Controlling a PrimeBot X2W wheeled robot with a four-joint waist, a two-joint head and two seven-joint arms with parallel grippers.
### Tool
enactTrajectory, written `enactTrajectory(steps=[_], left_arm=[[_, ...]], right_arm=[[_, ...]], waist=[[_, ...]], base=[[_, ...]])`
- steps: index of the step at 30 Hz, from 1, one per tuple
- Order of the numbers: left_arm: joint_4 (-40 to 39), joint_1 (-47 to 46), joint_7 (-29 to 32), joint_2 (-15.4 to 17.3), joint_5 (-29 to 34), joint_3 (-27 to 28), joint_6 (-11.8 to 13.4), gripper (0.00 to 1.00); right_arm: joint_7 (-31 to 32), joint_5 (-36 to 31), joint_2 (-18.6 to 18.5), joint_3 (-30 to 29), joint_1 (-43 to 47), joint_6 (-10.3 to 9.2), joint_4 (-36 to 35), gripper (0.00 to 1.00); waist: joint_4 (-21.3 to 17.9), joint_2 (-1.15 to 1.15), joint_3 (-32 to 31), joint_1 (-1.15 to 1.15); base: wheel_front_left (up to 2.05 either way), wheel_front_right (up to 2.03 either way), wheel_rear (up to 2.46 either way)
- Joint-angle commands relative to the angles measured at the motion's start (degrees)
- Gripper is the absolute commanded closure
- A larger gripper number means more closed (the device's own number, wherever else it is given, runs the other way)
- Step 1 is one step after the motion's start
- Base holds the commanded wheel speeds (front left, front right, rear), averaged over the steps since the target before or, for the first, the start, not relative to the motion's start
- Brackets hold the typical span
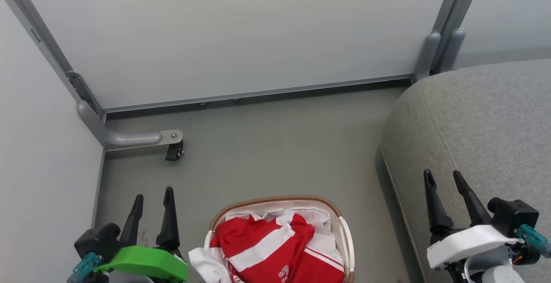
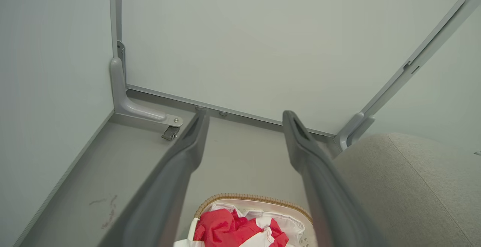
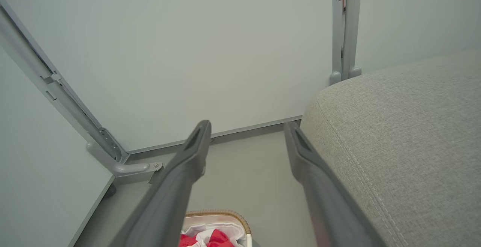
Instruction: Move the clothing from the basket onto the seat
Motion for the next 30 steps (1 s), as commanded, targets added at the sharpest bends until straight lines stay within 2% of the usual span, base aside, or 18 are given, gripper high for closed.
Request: enactTrajectory(steps=[1,30], left_arm=[[-0.14,0.18,-0.64,0.43,1.61,-0.16,0.13,0.0],[3.36,0.39,-3.86,0.53,12.3,-1.84,0.05,0.0]], right_arm=[[-0.6,-1.48,-0.36,0.03,0.4,0.02,-0.31,0.0],[-3.89,-15.01,-0.52,0.47,1.22,0.02,1.09,0.0]], waist=[[0.03,0.0,0.02,0.0],[0.55,0.0,0.48,0.0]], base=[[0.0,0.0,0.0],[0.0,0.0,0.0]])
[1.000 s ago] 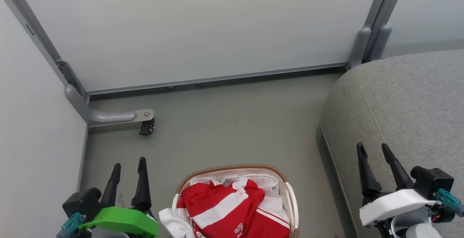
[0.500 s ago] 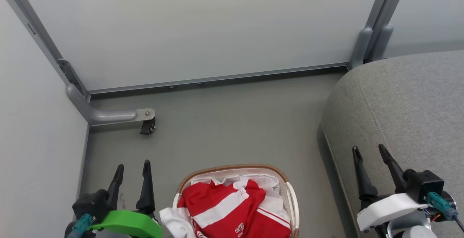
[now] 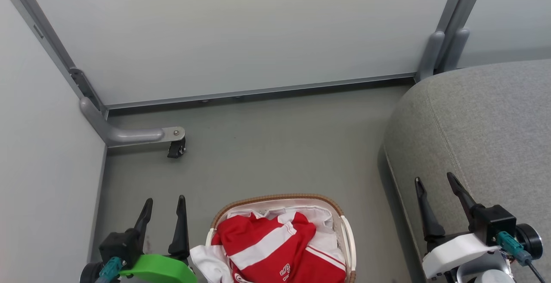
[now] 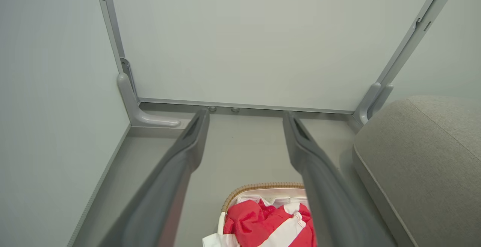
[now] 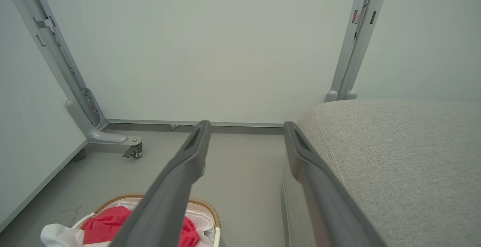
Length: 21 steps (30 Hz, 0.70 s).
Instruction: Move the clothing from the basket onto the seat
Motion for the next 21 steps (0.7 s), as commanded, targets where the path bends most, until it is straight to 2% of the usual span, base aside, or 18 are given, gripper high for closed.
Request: enactTrajectory(steps=[1,7,21], left_arm=[[0.07,0.37,-0.56,0.38,1.42,-0.2,0.03,0.0],[0.56,0.43,-1.18,0.41,3.29,-0.56,-0.06,0.0],[1.05,0.08,-0.98,0.4,3.13,-0.51,-0.19,0.0]], right_arm=[[-0.56,-1.23,-0.35,0.02,0.72,0.02,0.07,0.0],[-1.06,-3.62,-0.37,0.08,0.79,0.01,0.03,0.0],[-1.08,-3.32,-0.37,0.11,0.55,0.01,-0.35,0.0]], waist=[[-0.01,0.0,0.05,0.0],[-0.02,0.0,0.3,0.0],[-0.14,0.0,0.58,0.0]], base=[[0.0,0.0,0.0],[0.0,0.0,0.0],[0.0,0.0,0.0]])
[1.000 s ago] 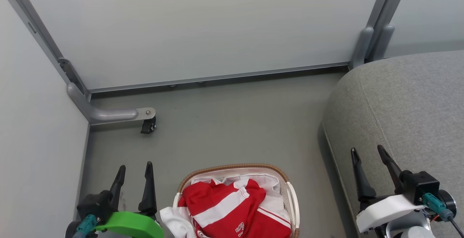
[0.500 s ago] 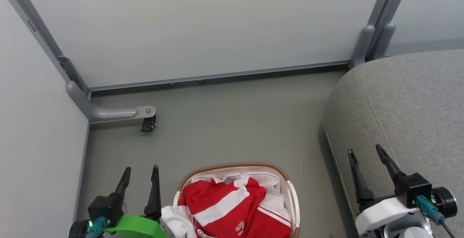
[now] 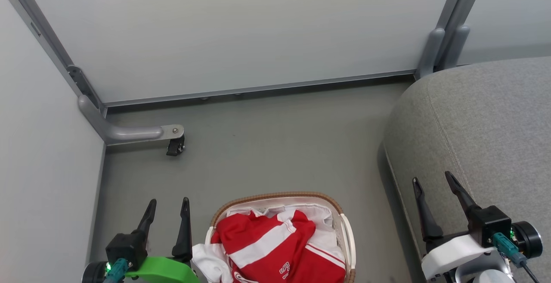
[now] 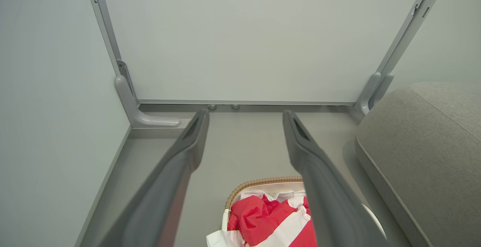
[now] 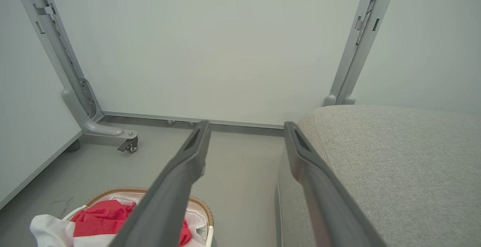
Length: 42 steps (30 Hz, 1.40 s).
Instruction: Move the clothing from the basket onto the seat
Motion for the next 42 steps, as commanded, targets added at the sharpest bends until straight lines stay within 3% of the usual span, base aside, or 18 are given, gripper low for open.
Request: enactTrajectory(steps=[1,11,22,28,35,42], left_arm=[[0.16,0.07,-0.06,0.38,0.34,0.11,-0.14,0.0],[0.02,-1.06,-0.06,0.38,0.22,-0.05,-0.23,0.0],[4.15,-9.8,-0.05,0.34,0.69,-4.05,-0.43,0.0],[11.89,-17.38,-0.05,0.34,2.49,-8.81,-0.46,0.0],[27.41,-26.37,-0.05,1.38,4.07,-17.69,-0.49,0.0],[37.62,-34.23,0.38,2.21,4.75,-25.73,-0.5,0.0]], right_arm=[[-0.28,0.07,-0.32,-0.04,0.53,0.0,-0.22,0.0],[-0.28,0.1,-0.32,0.05,-0.68,0.0,-0.68,0.0],[-0.27,-0.37,-0.32,0.01,-5.52,-0.01,-2.47,0.0],[-0.27,-0.39,-0.31,0.13,-9.35,-0.01,-3.11,0.0],[-0.27,0.87,-0.27,0.6,-13.47,-0.01,-4.18,0.0],[-0.27,3.5,-0.25,2.75,-16.99,-0.01,-5.62,0.0]], waist=[[0.0,0.0,0.04,0.0],[-0.17,0.0,1.59,0.0],[-1.16,0.0,11.11,0.0],[-3.11,0.0,17.83,0.0],[-6.59,0.0,25.28,0.0],[-10.59,0.0,32.15,0.0]], base=[[0.0,0.0,0.0],[0.0,0.0,0.0],[0.0,0.0,0.0],[0.0,0.0,0.0],[0.0,0.0,0.0],[0.0,0.0,0.0]])
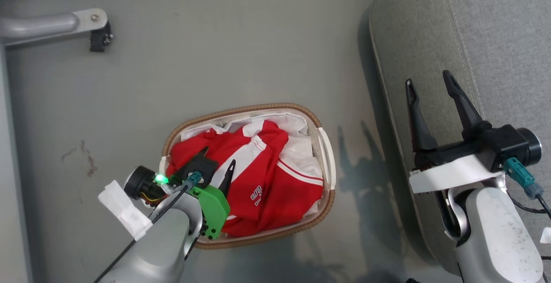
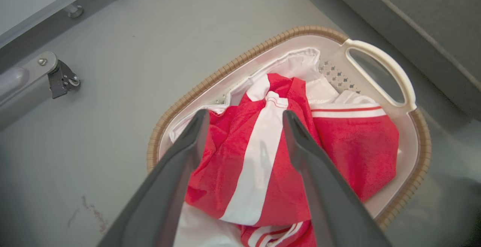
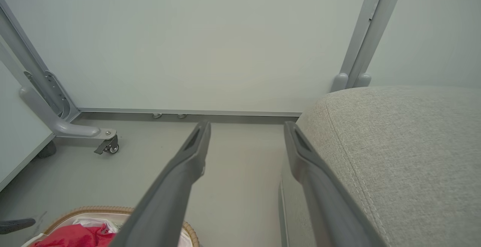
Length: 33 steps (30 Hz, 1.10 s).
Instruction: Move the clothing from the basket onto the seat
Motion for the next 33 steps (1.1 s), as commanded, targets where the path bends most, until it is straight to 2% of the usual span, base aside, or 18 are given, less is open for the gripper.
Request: enactTrajectory(steps=[1,12,25,32,33], left_arm=[[1.39,-2.63,0.24,0.72,0.76,-1.51,-0.16,0.0],[8.79,-11.98,2.37,2.5,-2.44,-9.11,-0.17,0.0],[14.34,-17.4,3.13,6.03,-4.43,-9.82,0.41,0.0],[15.91,-18.17,6.68,6.5,-5.71,-9.52,0.92,0.0],[16.06,-18.07,7.27,6.43,-5.95,-9.38,0.94,0.18]], right_arm=[[-0.26,0.8,-0.15,0.58,-1.33,-0.04,-0.63,0.0],[-0.25,5.53,-0.12,4.96,-5.9,-0.04,-4.07,0.0],[-0.21,8.38,-0.13,7.49,-7.54,-0.04,-6.02,0.0],[-0.21,9.13,-0.14,7.87,-7.66,-0.04,-5.87,0.0],[-0.21,9.1,-0.14,7.83,-7.67,-0.04,-5.81,0.0]], waist=[[-5.32,0.0,6.91,-0.01],[-10.82,0.0,15.77,-0.01],[-13.39,0.0,20.48,-0.01],[-14.01,0.0,21.14,-0.01],[-14.04,0.0,21.13,-0.01]], base=[[0.0,0.0,0.0],[0.0,0.0,0.0],[0.0,0.0,0.0],[0.0,0.0,0.0],[0.0,0.0,0.0]])
